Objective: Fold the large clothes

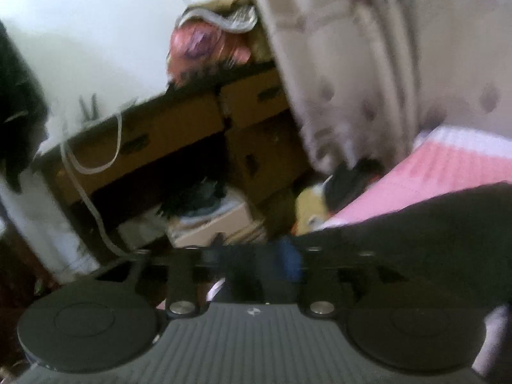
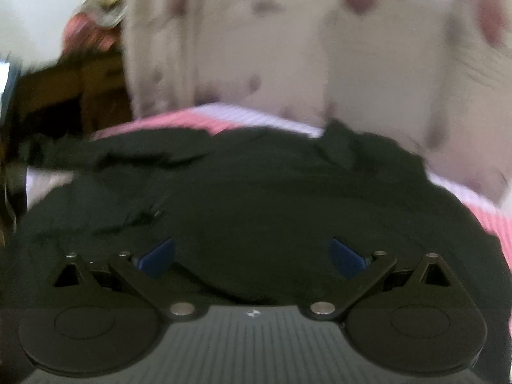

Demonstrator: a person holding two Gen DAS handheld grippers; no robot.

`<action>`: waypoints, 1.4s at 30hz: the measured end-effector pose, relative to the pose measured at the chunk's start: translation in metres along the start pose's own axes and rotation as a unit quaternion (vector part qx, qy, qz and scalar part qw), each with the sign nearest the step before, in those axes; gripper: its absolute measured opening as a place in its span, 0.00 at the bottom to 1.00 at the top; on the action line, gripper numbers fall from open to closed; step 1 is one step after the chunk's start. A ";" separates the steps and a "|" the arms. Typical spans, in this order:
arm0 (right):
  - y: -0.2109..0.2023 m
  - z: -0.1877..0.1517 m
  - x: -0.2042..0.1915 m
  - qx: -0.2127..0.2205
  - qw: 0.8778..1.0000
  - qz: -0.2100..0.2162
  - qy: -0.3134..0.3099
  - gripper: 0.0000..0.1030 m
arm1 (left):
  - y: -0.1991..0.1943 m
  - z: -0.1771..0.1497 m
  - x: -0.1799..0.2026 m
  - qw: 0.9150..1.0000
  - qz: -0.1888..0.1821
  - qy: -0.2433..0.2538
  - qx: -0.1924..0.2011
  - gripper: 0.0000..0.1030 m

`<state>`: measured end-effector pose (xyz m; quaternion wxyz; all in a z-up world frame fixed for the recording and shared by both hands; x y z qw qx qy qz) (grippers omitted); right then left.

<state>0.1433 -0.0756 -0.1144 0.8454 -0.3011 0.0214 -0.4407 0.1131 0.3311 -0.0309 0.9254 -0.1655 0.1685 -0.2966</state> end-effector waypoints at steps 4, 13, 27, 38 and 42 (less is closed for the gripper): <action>0.031 -0.004 -0.025 -0.032 0.995 -0.025 -0.090 0.99 | -0.035 0.011 0.016 0.998 -0.038 -0.001 0.050 0.78; -0.040 -0.001 0.092 0.014 0.984 -0.176 0.017 0.07 | -0.125 -0.009 0.067 0.982 -0.164 0.040 0.084 0.90; -0.287 -0.210 0.339 -0.069 0.850 -0.460 0.248 0.07 | -0.136 -0.049 0.114 0.969 -0.212 0.100 0.081 0.94; -0.296 -0.269 0.254 0.001 0.860 -0.337 0.384 0.41 | -0.130 -0.072 0.071 0.956 -0.260 0.111 0.079 0.99; -0.287 -0.258 0.179 0.005 0.898 -0.205 0.390 0.70 | -0.134 -0.095 0.050 0.952 -0.267 0.131 0.076 0.99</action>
Point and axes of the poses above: each gripper's, at about its wrist camera, not at the fingertips, and y roughly the way its jaws point, x to its right, z to its top, the point moved 4 cm from there along y, roughly the way its jaws point, and after that the axes turned 6 degrees about -y, right-handed, at the moved point
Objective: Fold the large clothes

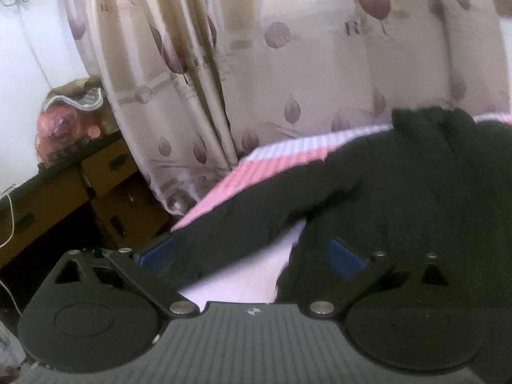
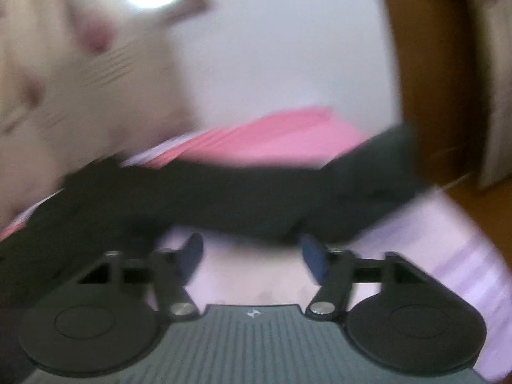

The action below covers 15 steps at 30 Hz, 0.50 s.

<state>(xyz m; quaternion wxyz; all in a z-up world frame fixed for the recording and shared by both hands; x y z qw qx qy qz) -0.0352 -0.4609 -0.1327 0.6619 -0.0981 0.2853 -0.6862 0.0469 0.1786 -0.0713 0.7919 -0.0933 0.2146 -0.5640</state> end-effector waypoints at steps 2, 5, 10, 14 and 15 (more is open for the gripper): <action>-0.008 -0.026 -0.029 -0.030 0.999 0.030 -0.022 0.70 | -0.006 -0.015 -0.004 1.000 -0.010 0.005 -0.013 0.99; -0.012 -0.052 -0.056 -0.066 0.995 0.066 -0.031 0.70 | -0.016 -0.038 -0.015 0.999 -0.031 0.003 -0.036 0.99; -0.013 -0.071 -0.073 -0.075 0.994 0.071 -0.042 0.73 | -0.024 -0.074 -0.029 0.991 -0.082 -0.023 -0.100 0.98; -0.007 -0.075 -0.082 -0.077 0.992 0.090 -0.047 0.50 | -0.020 -0.105 -0.031 0.985 -0.105 -0.041 -0.127 0.93; 0.001 -0.071 -0.085 -0.080 0.992 0.089 -0.051 0.42 | -0.019 -0.108 -0.030 0.984 -0.114 -0.047 -0.127 0.86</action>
Point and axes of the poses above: each gripper's, at about its wrist camera, not at the fingertips, and y roughly the way its jaws point, x to its right, z to its top, the point moved 4 cm from there along y, roughly the way its jaws point, and after that the axes turned 6 degrees about -y, right-handed, at the moved point
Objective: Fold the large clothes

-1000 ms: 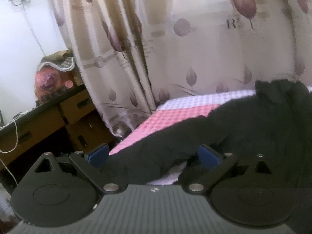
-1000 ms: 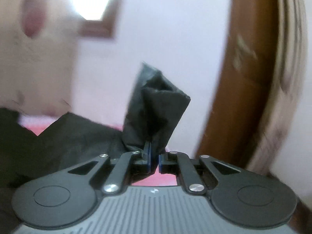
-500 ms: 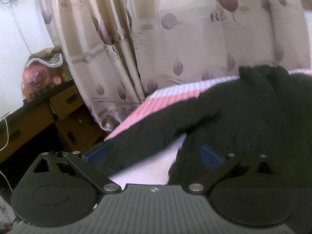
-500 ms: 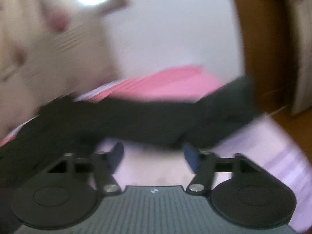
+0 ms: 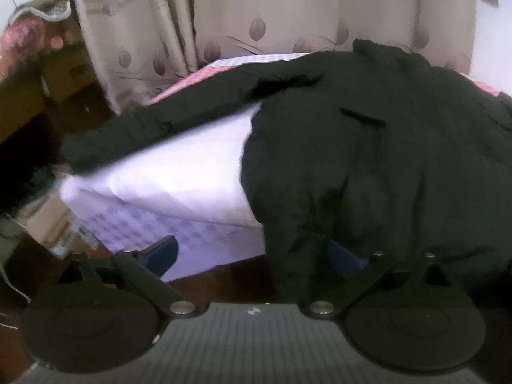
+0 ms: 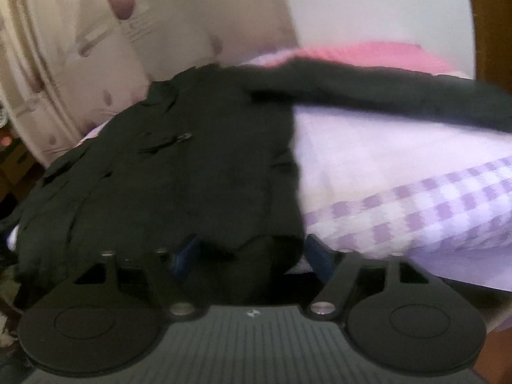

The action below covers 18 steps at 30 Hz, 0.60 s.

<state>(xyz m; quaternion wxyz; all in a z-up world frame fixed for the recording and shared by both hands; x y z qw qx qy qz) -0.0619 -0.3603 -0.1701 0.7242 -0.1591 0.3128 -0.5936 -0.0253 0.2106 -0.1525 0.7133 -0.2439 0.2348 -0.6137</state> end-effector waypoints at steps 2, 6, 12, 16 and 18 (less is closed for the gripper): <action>0.002 0.002 -0.001 -0.001 1.000 0.014 0.007 0.26 | 0.002 -0.001 0.003 0.999 -0.040 -0.012 -0.013 0.33; -0.025 0.017 0.003 0.037 0.996 0.051 0.055 0.13 | -0.013 0.011 0.012 0.998 -0.062 -0.006 -0.012 0.11; -0.088 0.048 0.017 0.102 0.985 0.088 0.108 0.03 | -0.073 0.055 -0.007 0.993 -0.080 -0.051 0.073 0.09; -0.087 0.036 0.025 0.070 0.993 0.039 0.082 0.03 | -0.081 0.056 -0.006 0.994 -0.041 -0.027 0.094 0.11; -0.081 0.029 0.036 0.059 0.994 0.015 0.087 0.04 | -0.081 0.059 0.001 0.994 -0.028 -0.013 0.104 0.27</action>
Point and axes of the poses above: each gripper's, at about its wrist camera, not at the fingertips, and y roughly the way its jaws point, x to its right, z to its top, the point moved 4 cm from there along y, roughly the way its jaws point, and after that the axes turned 6 degrees about -y, right-handed, at the moved point
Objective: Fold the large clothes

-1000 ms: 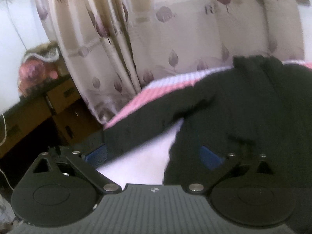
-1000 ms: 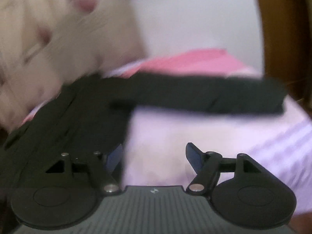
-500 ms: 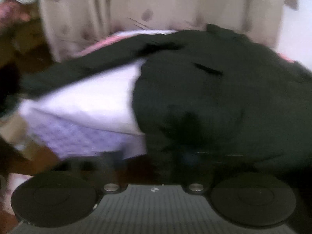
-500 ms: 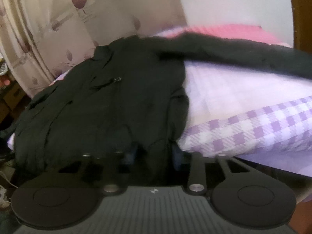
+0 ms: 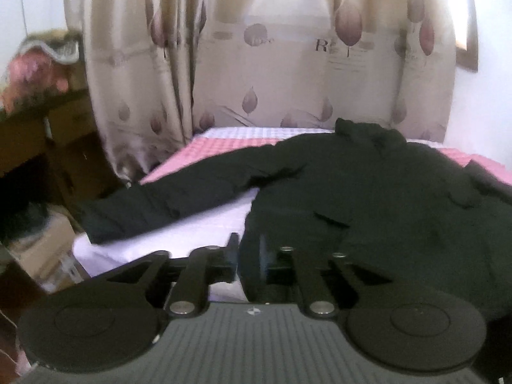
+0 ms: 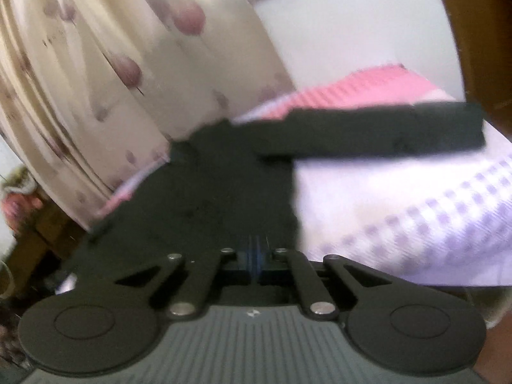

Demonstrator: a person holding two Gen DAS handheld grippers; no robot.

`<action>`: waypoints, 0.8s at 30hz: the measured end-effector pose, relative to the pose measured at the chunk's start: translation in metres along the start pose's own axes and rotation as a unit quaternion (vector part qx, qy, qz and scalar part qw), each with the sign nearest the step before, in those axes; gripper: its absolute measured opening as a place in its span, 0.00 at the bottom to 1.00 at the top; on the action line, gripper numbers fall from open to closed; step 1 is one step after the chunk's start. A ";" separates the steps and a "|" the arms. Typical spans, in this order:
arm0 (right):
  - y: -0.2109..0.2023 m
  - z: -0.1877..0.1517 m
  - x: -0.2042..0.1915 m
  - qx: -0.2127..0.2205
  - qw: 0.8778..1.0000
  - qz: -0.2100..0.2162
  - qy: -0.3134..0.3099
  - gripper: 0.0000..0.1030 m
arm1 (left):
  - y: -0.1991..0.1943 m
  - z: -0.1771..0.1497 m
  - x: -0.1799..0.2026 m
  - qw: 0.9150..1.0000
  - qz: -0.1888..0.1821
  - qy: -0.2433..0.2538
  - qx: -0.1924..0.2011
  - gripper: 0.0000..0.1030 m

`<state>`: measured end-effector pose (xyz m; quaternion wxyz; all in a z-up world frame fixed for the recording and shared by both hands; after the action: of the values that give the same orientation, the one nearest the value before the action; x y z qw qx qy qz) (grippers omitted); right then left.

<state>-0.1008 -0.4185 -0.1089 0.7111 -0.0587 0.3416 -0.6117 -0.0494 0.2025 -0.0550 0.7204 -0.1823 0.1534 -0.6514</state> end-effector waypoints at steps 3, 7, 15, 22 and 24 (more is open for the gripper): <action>0.010 0.010 0.021 0.018 0.999 -0.046 0.005 0.05 | 0.004 0.016 0.023 0.999 -0.001 0.024 0.030 0.70; 0.030 0.036 0.058 0.044 0.994 -0.047 0.084 0.08 | 0.010 0.040 0.067 0.994 -0.027 0.053 0.092 1.00; 0.073 0.051 0.147 0.067 0.954 -0.079 0.281 0.66 | 0.099 0.078 0.160 0.991 -0.076 0.032 0.101 1.00; 0.088 0.061 0.190 0.122 0.926 -0.149 0.325 0.65 | 0.203 0.098 0.190 0.993 -0.056 0.024 0.105 1.00; 0.090 0.062 0.198 0.146 0.915 -0.149 0.345 0.65 | 0.227 0.097 0.189 0.994 -0.047 0.016 0.094 1.00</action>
<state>0.0121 -0.5972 -0.1888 0.4504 0.2096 0.4599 -0.7360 0.2155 0.0401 -0.0708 0.7004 -0.1104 0.0948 -0.6988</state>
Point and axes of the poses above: each gripper's, at about its wrist camera, not at the fingertips, and y roughly the way its jaws point, x to its right, z to its top, the point moved 4 cm from there along y, roughly the way its jaws point, and after that the axes turned 6 degrees about -y, right-handed, at the moved point
